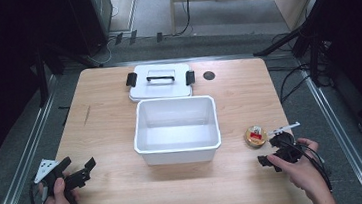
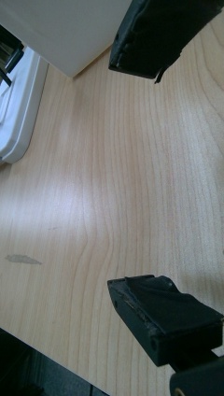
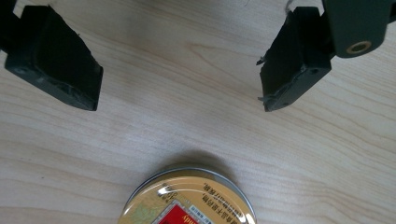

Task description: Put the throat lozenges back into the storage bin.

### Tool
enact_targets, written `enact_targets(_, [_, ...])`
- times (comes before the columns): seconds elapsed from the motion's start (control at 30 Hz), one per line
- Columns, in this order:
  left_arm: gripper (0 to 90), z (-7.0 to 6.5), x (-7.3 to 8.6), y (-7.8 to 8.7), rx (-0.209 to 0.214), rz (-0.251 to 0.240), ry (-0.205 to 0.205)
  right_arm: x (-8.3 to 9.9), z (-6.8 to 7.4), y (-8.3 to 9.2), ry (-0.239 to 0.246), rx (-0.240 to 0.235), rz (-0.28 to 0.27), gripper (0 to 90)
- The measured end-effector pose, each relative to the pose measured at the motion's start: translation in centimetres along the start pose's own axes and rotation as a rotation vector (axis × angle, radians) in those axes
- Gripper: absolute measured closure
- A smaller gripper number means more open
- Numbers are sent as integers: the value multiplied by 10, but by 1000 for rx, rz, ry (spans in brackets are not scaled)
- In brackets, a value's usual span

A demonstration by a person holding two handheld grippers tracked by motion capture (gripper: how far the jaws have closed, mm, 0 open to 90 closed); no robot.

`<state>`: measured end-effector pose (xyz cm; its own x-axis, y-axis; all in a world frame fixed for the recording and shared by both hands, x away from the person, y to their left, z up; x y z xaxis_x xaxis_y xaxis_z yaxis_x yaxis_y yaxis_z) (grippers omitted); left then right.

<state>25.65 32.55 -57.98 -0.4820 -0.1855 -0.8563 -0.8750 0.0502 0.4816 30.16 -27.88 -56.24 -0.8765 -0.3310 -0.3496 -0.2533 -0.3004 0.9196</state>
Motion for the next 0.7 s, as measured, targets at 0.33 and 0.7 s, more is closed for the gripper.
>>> enact_targets(0.33, [3,0,0,0,1,1,0,-16,7,-6,-6,23,151,129])
enact_targets(0.7, [3,0,0,0,3,1,2,-41,15,-14,-65,23,243,26])
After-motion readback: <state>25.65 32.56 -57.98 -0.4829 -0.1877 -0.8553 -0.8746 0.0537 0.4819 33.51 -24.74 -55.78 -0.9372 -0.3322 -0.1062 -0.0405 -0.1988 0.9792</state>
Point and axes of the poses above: each handheld gripper's, and its own axes: y roughly backward along the jaws, x roughly out of its underside, z roughly to its left, the point moved 6 cm from there along -y, roughly forward along the jaws, and after that the axes turned 12 degrees about -x, right-handed, at the moved point
